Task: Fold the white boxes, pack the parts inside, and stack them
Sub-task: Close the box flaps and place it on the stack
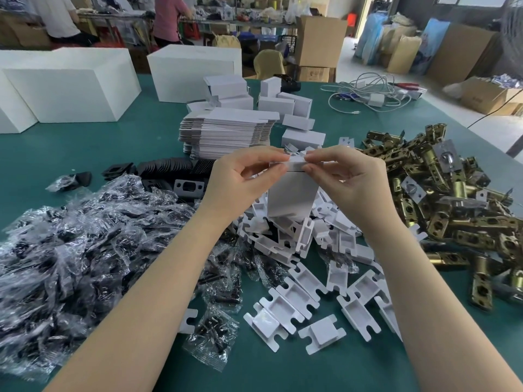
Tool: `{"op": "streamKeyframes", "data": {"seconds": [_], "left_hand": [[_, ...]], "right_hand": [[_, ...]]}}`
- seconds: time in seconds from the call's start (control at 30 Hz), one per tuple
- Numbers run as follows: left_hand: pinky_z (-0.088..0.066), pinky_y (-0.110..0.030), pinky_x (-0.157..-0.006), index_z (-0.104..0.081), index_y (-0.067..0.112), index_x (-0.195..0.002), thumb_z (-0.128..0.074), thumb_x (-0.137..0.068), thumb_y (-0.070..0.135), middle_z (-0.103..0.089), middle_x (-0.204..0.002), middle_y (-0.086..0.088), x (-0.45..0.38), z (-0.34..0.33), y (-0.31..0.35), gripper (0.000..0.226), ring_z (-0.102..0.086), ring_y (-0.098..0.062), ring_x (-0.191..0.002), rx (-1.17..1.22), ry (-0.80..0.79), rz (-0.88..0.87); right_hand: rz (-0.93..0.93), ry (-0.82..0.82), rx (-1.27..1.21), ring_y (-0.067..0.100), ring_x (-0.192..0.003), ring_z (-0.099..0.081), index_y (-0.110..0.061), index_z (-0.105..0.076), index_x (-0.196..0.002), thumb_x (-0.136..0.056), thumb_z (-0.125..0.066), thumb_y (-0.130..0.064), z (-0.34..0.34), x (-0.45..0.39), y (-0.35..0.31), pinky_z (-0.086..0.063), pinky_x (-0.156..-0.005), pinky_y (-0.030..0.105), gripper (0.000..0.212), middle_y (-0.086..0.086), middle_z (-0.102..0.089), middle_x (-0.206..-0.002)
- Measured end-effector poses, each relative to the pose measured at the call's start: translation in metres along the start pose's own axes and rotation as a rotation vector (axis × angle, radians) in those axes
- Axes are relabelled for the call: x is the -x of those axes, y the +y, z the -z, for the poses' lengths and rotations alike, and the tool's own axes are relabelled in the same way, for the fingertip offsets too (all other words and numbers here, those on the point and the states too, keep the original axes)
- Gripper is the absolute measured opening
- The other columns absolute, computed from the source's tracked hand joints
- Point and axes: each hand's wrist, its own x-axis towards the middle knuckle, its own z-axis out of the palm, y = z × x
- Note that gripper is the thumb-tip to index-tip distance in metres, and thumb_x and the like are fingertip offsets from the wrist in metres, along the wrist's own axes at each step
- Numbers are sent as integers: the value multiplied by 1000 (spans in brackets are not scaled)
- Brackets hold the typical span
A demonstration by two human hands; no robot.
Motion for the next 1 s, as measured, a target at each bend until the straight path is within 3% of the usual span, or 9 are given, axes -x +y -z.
{"op": "streamKeyframes", "data": {"seconds": [0.23, 0.4, 0.47, 0.67, 0.9, 1.0], "left_hand": [[-53, -18, -85, -72, 22, -106, -72, -87, 8, -70, -113, 3, 1, 8, -7, 24, -69, -6, -102, -98, -35, -110], [-56, -21, -84, -70, 18, -110, -72, -87, 9, -69, -117, -6, 3, 6, -12, 24, -69, -6, -103, -189, -6, -223], [-54, -17, -81, -71, 18, -108, -72, -87, 9, -70, -116, -4, 2, 7, -13, 23, -68, 1, -95, -185, 14, -219], [-57, -28, -87, -72, 22, -104, -73, -85, 5, -71, -110, 2, 0, 7, -15, 26, -71, -10, -99, -86, 52, -106], [-55, -25, -88, -72, 25, -101, -72, -86, 6, -70, -112, 3, 1, 7, -13, 24, -69, -10, -102, -66, 7, -77], [-55, -24, -90, -72, 25, -103, -74, -85, 6, -70, -114, 3, 1, 7, -13, 26, -69, -10, -103, -66, 0, -71]], "right_hand": [[48, -12, 22, 10, -102, -70, -17, -73, -101, -83, -77, -11, 4, 2, 2, -58, -88, 32, 19, -1, -72, -102], [256, 29, 222, 13, -101, -70, -7, -77, -97, -79, -81, -13, 5, 4, 5, -55, -93, 30, 19, -3, -69, -104], [225, 34, 201, 15, -103, -70, -7, -76, -101, -78, -82, -10, 4, 4, 6, -55, -94, 33, 24, -1, -69, -106], [70, 48, -10, 17, -103, -70, -19, -70, -100, -81, -78, -3, -5, 5, 4, -58, -89, 38, 26, -3, -70, -103], [125, 34, 85, 13, -102, -71, -10, -76, -95, -80, -80, -8, 2, 4, 7, -58, -89, 37, 15, 0, -70, -105], [97, 13, 81, 13, -105, -70, -15, -74, -97, -82, -78, -8, 0, 4, 6, -58, -88, 34, 17, -3, -70, -105]]}}
